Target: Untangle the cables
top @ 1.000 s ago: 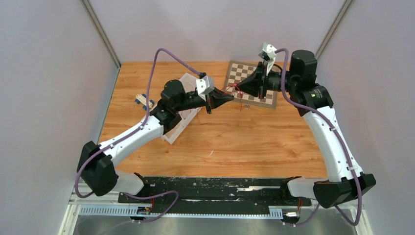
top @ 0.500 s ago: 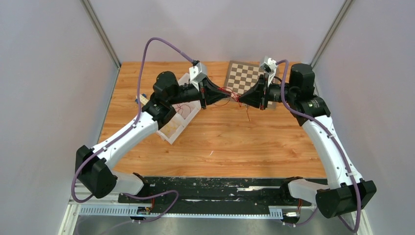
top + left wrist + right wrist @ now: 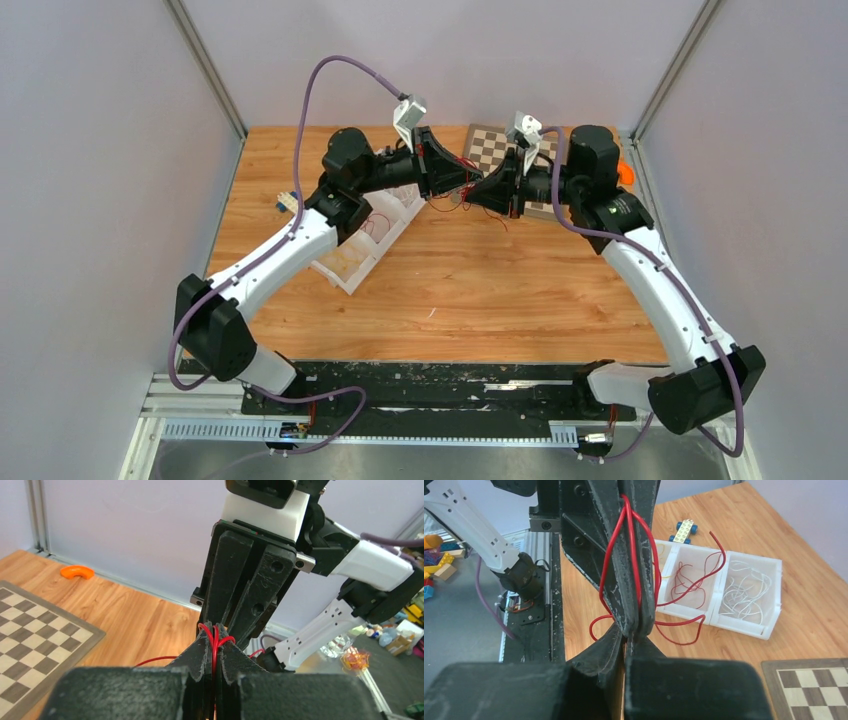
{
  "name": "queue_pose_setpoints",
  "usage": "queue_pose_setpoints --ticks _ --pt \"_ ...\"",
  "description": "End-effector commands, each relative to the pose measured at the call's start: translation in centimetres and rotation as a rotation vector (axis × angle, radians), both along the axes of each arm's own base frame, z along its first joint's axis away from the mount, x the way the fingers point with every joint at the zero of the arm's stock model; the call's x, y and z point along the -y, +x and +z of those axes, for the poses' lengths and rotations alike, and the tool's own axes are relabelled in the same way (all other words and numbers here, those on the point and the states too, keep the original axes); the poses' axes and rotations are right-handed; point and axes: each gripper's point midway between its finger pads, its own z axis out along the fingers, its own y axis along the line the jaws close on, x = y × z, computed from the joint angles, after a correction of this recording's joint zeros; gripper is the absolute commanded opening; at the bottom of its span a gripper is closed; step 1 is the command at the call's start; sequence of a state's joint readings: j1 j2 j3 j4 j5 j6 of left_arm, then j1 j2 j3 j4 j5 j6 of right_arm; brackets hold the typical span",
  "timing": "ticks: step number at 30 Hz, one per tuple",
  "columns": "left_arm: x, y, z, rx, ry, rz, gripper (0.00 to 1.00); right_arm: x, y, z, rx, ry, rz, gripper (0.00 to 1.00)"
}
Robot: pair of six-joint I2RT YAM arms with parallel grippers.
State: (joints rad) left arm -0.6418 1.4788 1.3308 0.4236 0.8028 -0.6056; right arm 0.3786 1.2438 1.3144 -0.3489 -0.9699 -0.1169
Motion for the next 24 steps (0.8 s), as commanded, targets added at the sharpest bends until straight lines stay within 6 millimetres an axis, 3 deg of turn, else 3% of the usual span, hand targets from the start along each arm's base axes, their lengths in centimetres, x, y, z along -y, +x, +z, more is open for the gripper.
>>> queue_pose_setpoints --ticks 1,7,8,9,10,11,12,19,24 --pt "-2.1 -3.4 10.3 0.161 -0.247 -0.028 0.00 0.3 1.1 -2.6 -0.079 -0.059 -0.049 0.00" --pt "-4.1 -0.8 6.2 0.170 -0.077 0.146 0.00 5.2 1.7 -3.2 -0.056 -0.089 -0.183 0.02" --pt "-4.2 -0.6 5.1 0.142 -0.035 0.151 0.00 5.8 1.8 -3.5 -0.063 -0.099 -0.202 0.14" --pt "-4.8 -0.2 4.8 0.187 -0.005 0.179 0.00 6.2 1.7 -3.7 -0.072 -0.108 -0.209 0.35" --pt "-5.1 0.2 3.2 0.156 0.058 0.198 0.00 6.5 1.6 -3.8 -0.079 -0.117 -0.212 0.58" --pt "-5.7 0.6 2.8 0.227 0.097 0.230 0.00 6.7 1.6 -3.8 -0.079 -0.127 -0.224 0.75" --pt "-6.2 1.2 1.0 0.198 0.162 0.260 0.00 7.0 1.7 -3.8 -0.075 -0.139 -0.238 0.82" --pt "-12.6 5.9 -5.6 0.153 0.382 0.386 0.00 8.6 2.1 -4.7 -0.074 -0.188 -0.321 0.99" --pt "-15.9 8.8 -9.9 0.223 0.522 0.376 0.00 9.0 2.4 -5.5 -0.096 -0.211 -0.346 1.00"
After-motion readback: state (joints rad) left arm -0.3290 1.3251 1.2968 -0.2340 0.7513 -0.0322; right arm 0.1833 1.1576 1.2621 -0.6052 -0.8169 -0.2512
